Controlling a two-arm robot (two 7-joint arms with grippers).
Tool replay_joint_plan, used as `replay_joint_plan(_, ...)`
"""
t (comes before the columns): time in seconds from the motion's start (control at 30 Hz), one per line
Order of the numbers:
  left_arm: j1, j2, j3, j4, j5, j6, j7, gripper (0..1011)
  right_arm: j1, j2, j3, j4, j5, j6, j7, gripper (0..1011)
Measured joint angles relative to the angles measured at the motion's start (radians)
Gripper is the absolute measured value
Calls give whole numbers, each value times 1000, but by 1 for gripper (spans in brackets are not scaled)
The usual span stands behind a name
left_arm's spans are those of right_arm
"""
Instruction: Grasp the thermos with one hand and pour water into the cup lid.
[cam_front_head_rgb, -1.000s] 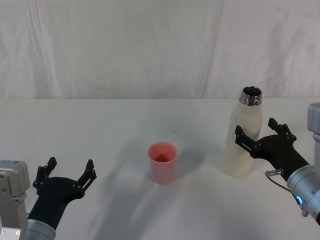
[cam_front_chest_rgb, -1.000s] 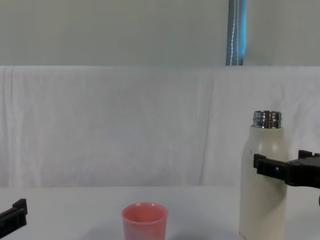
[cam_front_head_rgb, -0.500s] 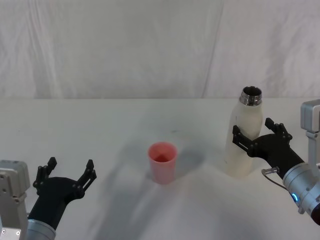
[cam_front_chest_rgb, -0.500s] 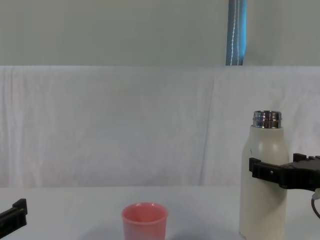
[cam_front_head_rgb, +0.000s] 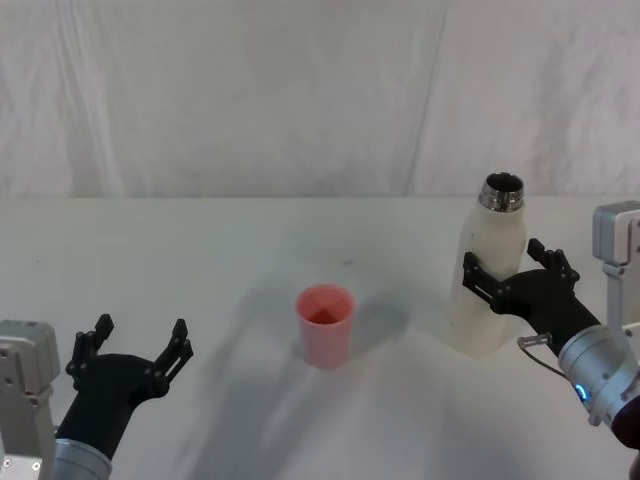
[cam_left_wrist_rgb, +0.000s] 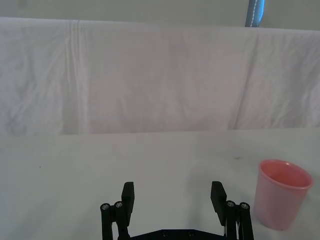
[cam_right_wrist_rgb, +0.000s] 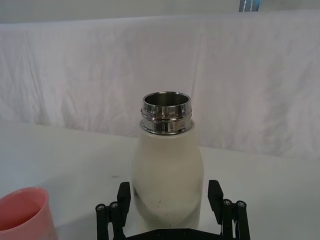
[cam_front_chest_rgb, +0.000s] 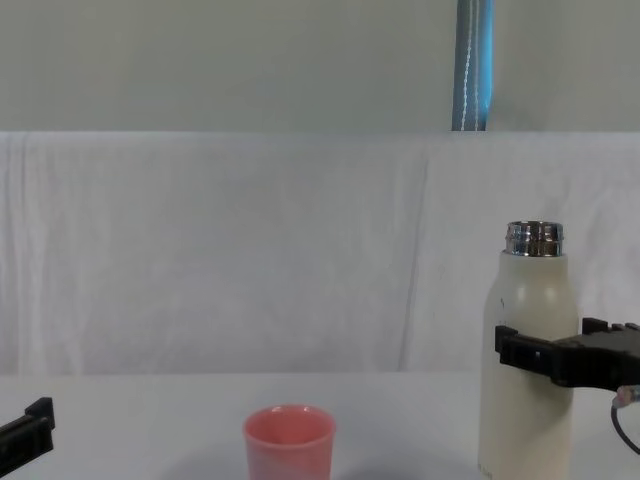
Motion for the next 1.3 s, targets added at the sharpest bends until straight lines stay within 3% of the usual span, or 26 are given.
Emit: replay_joint_plan(1.3,0,0,0,0,0,0,0,1001,79,-41,2,101,34,-8,6,1000)
